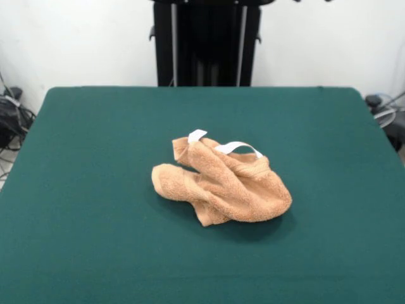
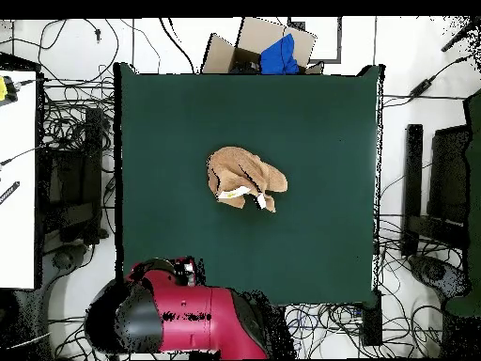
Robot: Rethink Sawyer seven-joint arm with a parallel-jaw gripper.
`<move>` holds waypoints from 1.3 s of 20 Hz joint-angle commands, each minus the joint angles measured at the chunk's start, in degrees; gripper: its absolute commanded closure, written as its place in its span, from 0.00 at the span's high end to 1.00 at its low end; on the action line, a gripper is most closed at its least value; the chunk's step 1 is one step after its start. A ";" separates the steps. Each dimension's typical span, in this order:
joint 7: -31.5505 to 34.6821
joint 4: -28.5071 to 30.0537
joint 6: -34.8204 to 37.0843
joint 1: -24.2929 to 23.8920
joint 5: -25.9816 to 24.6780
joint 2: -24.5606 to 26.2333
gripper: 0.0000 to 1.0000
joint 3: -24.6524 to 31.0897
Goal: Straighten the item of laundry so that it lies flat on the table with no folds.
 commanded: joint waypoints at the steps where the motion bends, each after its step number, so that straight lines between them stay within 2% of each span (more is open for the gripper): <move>1: 10.38 1.09 -1.31 -0.62 -0.58 3.74 1.00 -0.41; 5: 10.00 -0.24 -1.43 -1.93 -0.17 4.56 1.00 -0.36; 14: 9.77 -5.07 -4.87 -5.55 -1.64 10.09 1.00 -0.61; 21: 8.48 -5.81 -6.04 -8.53 -0.58 11.81 1.00 0.80; 26: 9.44 -7.37 -8.65 -9.84 -1.05 15.58 1.00 0.65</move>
